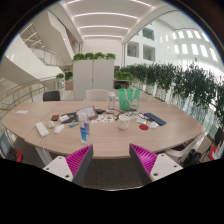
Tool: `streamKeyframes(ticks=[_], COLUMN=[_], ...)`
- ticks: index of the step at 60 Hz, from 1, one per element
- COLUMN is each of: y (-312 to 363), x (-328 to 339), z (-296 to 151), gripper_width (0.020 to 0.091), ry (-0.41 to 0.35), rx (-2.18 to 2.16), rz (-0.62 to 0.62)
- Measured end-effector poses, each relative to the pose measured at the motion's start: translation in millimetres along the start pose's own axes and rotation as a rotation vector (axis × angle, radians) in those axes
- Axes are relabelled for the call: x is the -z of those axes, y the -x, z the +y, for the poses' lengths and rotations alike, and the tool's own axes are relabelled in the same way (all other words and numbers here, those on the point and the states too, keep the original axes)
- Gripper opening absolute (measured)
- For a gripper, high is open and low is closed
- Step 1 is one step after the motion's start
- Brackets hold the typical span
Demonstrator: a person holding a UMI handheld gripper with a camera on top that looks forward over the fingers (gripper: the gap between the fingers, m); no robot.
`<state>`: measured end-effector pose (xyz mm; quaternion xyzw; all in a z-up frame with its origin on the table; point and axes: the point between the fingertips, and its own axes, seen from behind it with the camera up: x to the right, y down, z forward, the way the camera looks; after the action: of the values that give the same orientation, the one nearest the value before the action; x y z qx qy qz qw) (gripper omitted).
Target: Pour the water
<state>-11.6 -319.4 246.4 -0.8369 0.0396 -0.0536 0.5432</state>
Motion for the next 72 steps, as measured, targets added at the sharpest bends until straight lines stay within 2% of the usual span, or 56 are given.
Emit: streamKeyframes(ticks=[6,13,26,36,42,44,46,48,49,50,60,67,72], y=[34.0,83.2,162.6,161.7,161.1,164.9,168.6,171.9,172.2,170.6,170.1,170.6,180.8], x=[-34.0,-91.1,-227.0,-314.6,-357.5,-369.0,-378.9,-387.1,-390.8,-394.1,-399.1,-405.5,-408.9], z=[28.4,39.6,36.5,14.9,9.8,10.5,10.4,11.2,12.5,13.4,12.7,14.8,6.4], gripper_width=[0.0828,0.083,0.0826,0.0823,0.0818,0.0799,0.0746,0.062,0.0524,0.0504,0.045,0.0396,0.0386], ry=[-0.024,-0.071,-0.111,-0.159,-0.168,-0.167,-0.167,-0.166,-0.162,-0.157,-0.163,-0.105,-0.043], rx=[-0.02,-0.043,-0.074,-0.009,-0.025,-0.032,-0.035,-0.032,-0.029,-0.031,-0.026,-0.043,-0.101], rz=[-0.035,-0.093,-0.131,-0.023,-0.006,-0.014,-0.024,-0.036,-0.038,-0.035,-0.063,-0.125,-0.215])
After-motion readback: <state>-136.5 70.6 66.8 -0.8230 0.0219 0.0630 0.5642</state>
